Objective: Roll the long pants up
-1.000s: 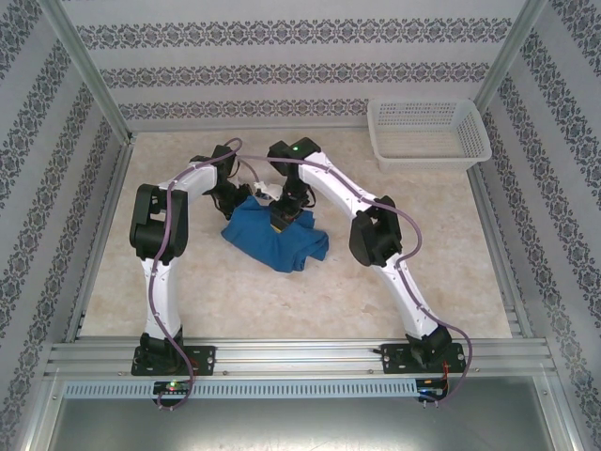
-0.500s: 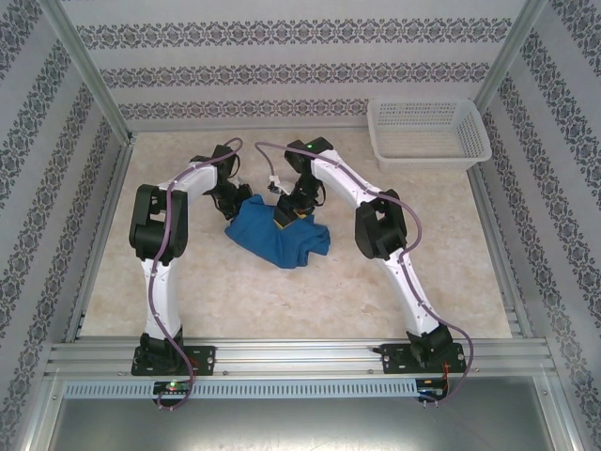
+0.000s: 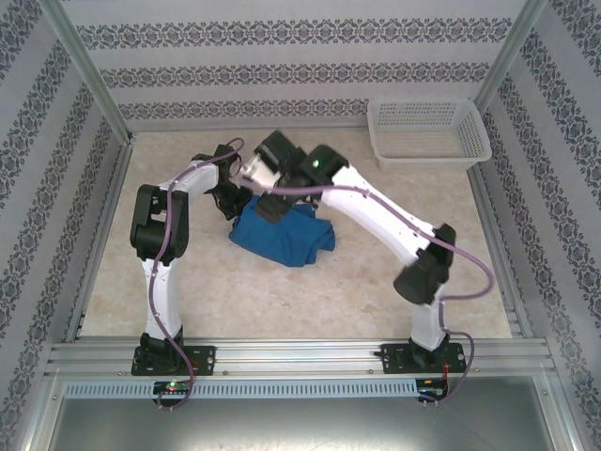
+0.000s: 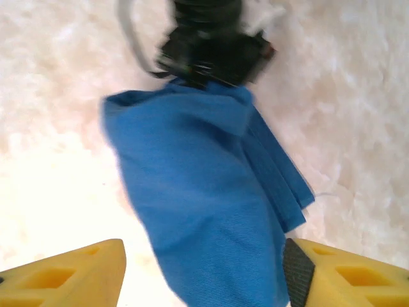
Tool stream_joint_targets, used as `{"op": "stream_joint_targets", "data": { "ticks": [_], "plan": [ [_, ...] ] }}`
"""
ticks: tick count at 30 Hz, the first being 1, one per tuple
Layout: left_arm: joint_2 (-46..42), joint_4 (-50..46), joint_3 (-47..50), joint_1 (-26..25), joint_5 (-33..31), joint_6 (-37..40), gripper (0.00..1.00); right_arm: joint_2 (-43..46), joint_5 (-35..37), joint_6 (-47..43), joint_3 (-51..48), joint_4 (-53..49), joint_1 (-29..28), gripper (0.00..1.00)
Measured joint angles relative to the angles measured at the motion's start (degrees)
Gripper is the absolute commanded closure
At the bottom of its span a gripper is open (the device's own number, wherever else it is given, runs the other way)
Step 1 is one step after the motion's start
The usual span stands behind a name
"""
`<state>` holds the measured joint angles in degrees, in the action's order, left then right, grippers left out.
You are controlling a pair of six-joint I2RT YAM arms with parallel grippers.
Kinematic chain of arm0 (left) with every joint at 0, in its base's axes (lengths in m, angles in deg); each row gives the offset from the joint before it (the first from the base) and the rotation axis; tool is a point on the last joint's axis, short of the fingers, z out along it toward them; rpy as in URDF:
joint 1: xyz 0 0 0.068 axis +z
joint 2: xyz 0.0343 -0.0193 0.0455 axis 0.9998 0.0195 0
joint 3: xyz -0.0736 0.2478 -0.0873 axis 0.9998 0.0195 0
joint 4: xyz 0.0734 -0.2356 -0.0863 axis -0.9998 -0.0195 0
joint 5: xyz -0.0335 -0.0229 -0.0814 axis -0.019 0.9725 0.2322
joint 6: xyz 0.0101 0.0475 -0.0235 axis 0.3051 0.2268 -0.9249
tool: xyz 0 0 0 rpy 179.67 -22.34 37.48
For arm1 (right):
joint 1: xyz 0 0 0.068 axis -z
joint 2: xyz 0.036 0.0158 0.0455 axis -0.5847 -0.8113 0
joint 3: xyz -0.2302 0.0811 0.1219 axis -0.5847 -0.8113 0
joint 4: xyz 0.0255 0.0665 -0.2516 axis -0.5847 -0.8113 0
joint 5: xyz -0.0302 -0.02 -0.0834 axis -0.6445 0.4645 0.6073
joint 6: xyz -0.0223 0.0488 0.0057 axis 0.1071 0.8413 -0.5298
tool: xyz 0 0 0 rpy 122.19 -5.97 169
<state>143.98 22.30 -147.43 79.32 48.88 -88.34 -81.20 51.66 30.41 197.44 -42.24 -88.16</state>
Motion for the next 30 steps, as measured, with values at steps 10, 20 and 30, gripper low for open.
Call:
{"op": "stream_joint_targets", "data": {
  "ticks": [10, 20, 30],
  "plan": [
    [0.00, -0.48, -0.83, -0.15, 0.20, -0.02, 1.00, -7.89, 27.04, 5.38, -20.26, 7.21, -18.88, 0.21],
    [0.00, -0.85, -0.83, -0.15, 0.17, 0.02, 1.00, -17.40, 43.08, 4.98, -21.49, 14.16, -18.99, 0.17],
    [0.00, -0.83, -0.83, -0.20, 0.13, 0.20, 1.00, -18.47, 51.78, 0.66, -25.88, 25.18, -15.63, 0.17]
  ]
}}
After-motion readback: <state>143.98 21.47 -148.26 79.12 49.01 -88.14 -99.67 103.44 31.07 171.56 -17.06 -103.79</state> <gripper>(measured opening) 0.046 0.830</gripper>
